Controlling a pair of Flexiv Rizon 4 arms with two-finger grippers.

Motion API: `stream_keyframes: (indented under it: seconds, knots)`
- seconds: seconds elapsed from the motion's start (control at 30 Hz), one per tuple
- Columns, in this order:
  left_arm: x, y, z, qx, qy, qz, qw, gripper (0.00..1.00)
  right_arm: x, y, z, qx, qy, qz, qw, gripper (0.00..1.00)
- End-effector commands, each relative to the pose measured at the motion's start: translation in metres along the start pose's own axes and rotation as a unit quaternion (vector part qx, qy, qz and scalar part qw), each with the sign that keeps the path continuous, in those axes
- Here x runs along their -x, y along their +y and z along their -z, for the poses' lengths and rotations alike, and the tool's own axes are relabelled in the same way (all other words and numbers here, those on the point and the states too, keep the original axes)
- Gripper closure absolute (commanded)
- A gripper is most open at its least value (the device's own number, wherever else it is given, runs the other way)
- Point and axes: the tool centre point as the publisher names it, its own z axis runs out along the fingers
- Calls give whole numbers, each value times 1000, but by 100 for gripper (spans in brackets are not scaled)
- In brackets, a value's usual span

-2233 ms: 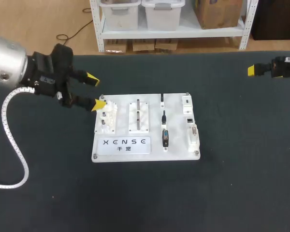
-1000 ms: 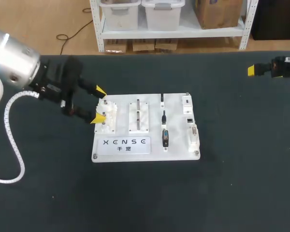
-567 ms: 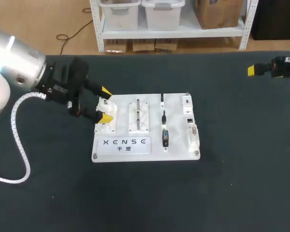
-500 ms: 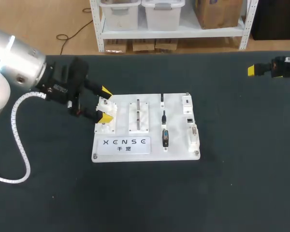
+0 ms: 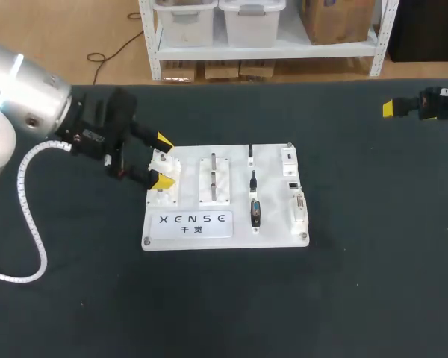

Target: Insert the USB connector, Ethernet cable, and multi-pin plug into their matching sockets one by one.

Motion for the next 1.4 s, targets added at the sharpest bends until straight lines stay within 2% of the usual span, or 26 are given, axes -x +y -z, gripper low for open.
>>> stream_keyframes:
  seconds: [0.03,0.87,1.13,1.4]
  knots:
    - [0,1,0,-1,0,0,1000,0,0,0,0,-1,0,0,1000,0]
    - [0,1,0,-1,0,0,1000,0,0,0,0,-1,0,0,1000,0]
    - [0,1,0,-1,0,0,1000,0,16,48,-44,-61,65,45,995,0]
    - [0,1,0,-1,0,0,1000,0,15,89,-87,-116,110,20,987,0]
